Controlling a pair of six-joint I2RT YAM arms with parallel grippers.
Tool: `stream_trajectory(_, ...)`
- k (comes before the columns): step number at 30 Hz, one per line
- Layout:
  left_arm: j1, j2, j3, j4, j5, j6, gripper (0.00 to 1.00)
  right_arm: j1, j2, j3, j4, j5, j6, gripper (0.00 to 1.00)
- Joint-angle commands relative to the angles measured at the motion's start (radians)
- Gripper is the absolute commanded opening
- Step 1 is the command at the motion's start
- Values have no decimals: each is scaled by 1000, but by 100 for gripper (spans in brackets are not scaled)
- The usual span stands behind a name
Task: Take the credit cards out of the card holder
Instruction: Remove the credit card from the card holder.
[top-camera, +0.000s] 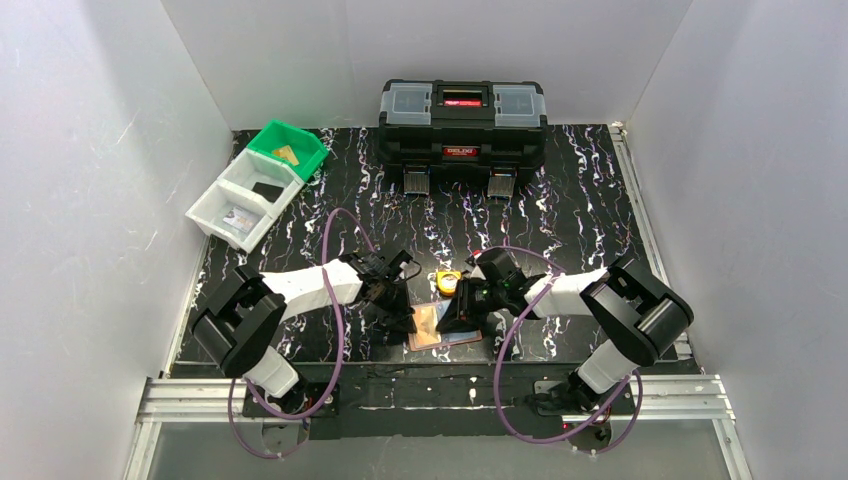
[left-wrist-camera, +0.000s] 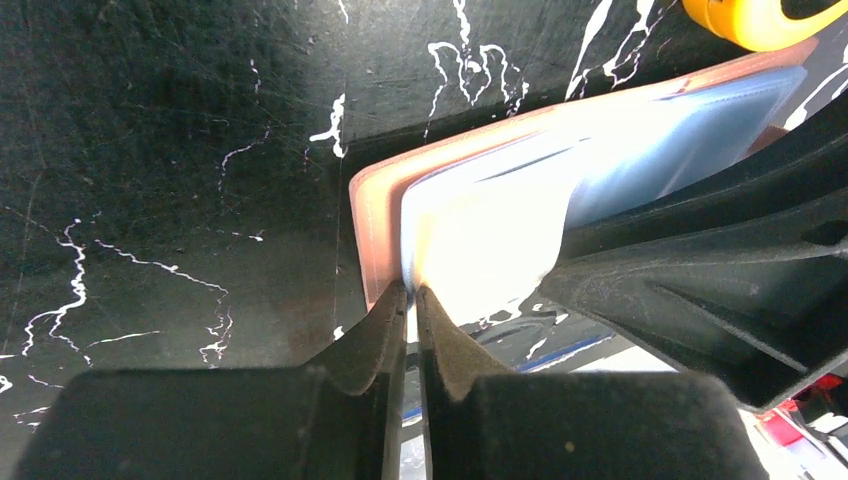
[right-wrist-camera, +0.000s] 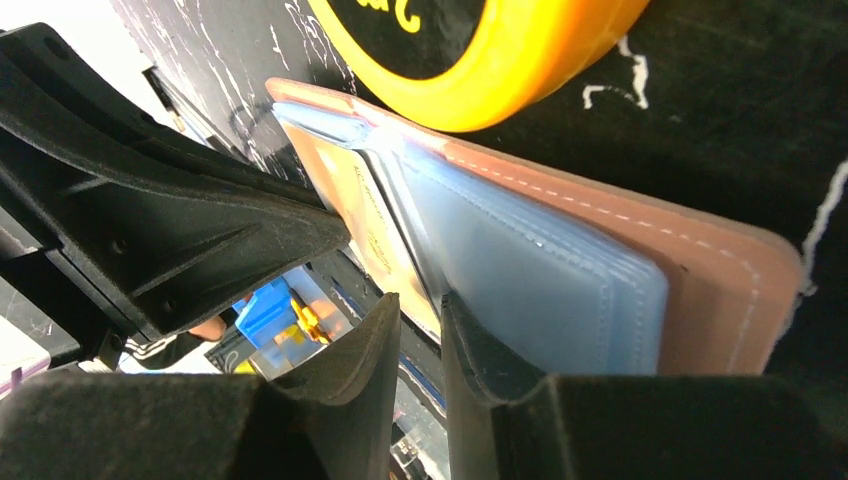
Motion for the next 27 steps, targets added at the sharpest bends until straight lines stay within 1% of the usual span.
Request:
stream_trajectory(1,-14,-11,5,-144,-85,70,5,-6,-24,0,-10,33,-4,30)
stream_trajectory(2,-14,-21,19,-162,-94,82,10,-6,-27,-1,-10,29,2,30)
stream_trajectory(5,-12,-38,55,-194,-104,107,18,-4,-39,-9,-11,32,16,30)
stream_trajectory(11,-13,-46,91,-192,-92,125,19,-3,-50,6,-36,41,14,31)
stream_trajectory(19,-13,-31,128,-189,-92,155,14,0,-20,38,-59,42,-6,31)
stream_trajectory(23,-12,0,137,-195,-103,157,6,1,-4,44,-55,43,-7,31)
stream_trajectory(25,-12,19,137,-187,-100,157,1,1,2,45,-51,43,-5,31)
stream_trajectory(27,-12,40,136,-179,-96,157,0,1,9,47,-48,41,-6,31)
